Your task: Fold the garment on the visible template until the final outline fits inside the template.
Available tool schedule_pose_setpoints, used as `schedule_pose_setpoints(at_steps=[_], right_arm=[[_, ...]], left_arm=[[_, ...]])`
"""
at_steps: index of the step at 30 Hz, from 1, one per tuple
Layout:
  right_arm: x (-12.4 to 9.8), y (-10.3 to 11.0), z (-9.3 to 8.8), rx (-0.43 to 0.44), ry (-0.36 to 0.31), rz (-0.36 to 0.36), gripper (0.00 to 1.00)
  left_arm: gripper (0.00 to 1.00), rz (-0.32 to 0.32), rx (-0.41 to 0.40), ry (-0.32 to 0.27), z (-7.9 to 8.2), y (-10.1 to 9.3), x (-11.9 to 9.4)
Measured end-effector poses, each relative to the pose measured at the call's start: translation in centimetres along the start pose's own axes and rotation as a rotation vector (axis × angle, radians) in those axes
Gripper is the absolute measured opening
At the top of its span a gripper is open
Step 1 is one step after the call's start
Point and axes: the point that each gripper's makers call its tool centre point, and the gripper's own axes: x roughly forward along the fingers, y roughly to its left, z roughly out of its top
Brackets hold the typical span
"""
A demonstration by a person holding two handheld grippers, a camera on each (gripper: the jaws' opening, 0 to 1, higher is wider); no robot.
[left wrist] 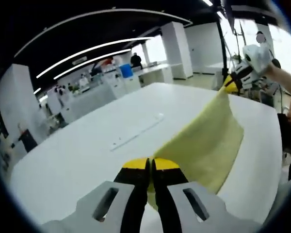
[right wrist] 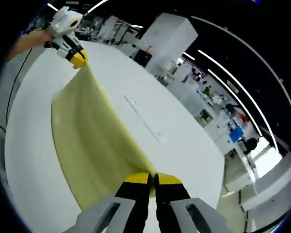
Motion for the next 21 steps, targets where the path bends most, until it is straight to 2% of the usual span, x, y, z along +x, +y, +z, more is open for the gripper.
schedule_pose_setpoints(at_steps=[6, 9, 16, 21], right_arm=[[2.6, 0.6, -0.8, 0.011, 0.024, 0.017, 0.0], [3.9, 1.1, -1.5, -0.051, 0.068, 0.034, 0.0], [7.6, 2.0, -3.1, -0.057, 0.116, 0.062, 0.0], [9.8, 2.5, -3.9, -0.082, 0.149, 0.093, 0.0]], left_arm=[[0.0, 0.005, -0.02, 0.055, -2.1, 0.8, 2.2], [0.0, 0.001, -0.031, 0.082, -3.2, 1.1, 3.6], [0.01, -0.001, -0.058, 0.156, -6.2, 1.8, 6.9], [0.02, 0.004, -0.113, 0.196, -8.3, 2.4, 8.6]])
